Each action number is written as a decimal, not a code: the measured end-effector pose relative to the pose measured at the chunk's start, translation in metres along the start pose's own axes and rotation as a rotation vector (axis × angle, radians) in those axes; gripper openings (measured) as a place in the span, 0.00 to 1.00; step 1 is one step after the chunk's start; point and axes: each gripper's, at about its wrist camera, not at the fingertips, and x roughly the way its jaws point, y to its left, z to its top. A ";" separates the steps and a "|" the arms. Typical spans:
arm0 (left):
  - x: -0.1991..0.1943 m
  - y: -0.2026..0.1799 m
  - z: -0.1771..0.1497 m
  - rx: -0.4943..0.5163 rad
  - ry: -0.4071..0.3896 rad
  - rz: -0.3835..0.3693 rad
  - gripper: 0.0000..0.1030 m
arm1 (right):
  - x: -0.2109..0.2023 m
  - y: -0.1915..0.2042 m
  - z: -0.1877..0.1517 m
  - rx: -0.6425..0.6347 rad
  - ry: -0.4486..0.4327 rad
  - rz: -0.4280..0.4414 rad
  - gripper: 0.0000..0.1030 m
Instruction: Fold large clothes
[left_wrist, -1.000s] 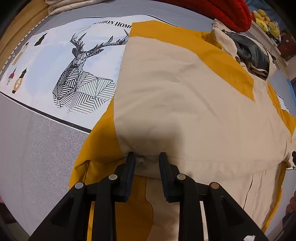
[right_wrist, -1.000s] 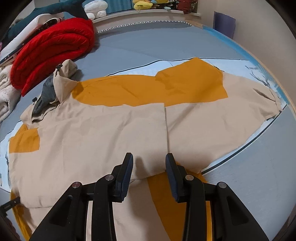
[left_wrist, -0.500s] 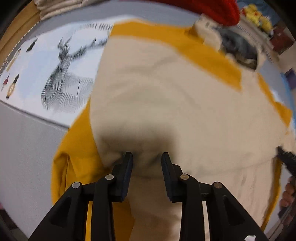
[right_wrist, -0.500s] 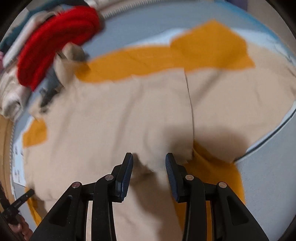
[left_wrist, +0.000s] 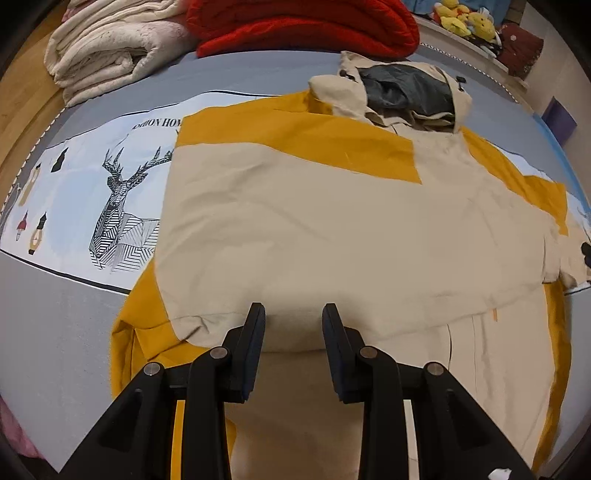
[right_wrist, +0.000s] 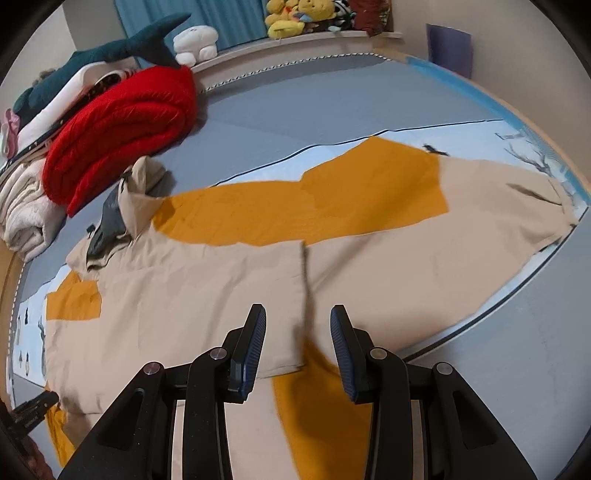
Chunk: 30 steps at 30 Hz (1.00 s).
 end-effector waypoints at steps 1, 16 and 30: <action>0.000 0.000 0.001 0.004 0.001 -0.001 0.28 | -0.002 -0.007 0.001 0.008 -0.003 -0.009 0.37; -0.005 -0.017 -0.003 0.073 -0.026 -0.022 0.28 | -0.042 -0.140 0.030 0.210 -0.251 -0.050 0.37; 0.007 -0.022 0.000 0.077 -0.012 -0.030 0.28 | -0.005 -0.335 0.023 0.627 -0.205 -0.094 0.37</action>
